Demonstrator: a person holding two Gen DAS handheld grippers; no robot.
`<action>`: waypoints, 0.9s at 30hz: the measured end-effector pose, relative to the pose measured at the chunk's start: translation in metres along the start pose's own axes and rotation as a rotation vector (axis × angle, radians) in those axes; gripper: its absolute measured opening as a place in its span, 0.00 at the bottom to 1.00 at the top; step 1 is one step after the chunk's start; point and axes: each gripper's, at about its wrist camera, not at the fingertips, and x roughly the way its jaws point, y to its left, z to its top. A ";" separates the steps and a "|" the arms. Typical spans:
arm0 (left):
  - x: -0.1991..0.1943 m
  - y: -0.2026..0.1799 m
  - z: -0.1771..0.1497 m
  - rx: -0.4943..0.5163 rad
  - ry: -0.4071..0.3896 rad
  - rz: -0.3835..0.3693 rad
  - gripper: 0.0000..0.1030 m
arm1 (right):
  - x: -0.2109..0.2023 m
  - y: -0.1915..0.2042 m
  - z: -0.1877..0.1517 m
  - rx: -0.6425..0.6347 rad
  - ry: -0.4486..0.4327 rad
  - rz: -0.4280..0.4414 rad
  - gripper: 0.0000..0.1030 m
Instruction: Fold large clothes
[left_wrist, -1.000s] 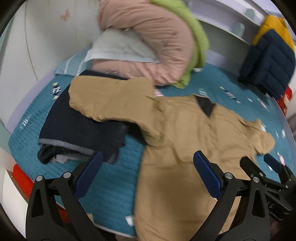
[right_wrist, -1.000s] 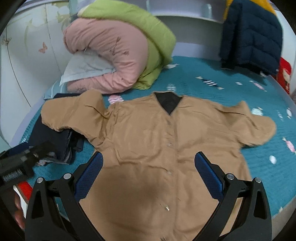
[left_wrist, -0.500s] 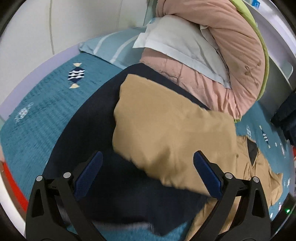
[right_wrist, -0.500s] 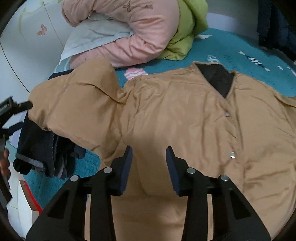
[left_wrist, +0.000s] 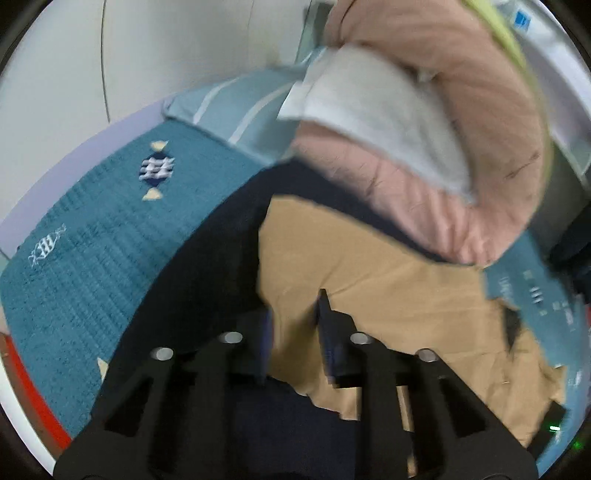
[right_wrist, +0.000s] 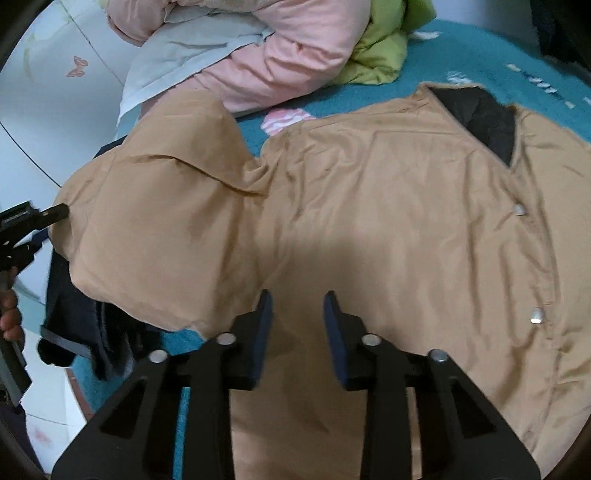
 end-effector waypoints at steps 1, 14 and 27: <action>-0.011 -0.005 0.002 0.020 -0.030 -0.023 0.11 | 0.005 0.003 0.001 0.001 0.011 0.017 0.25; -0.065 -0.085 0.007 0.177 -0.118 -0.091 0.08 | 0.016 -0.022 -0.004 0.044 0.083 0.114 0.23; 0.015 0.004 -0.023 -0.123 0.093 0.004 0.61 | 0.011 -0.022 -0.015 0.042 0.079 0.144 0.25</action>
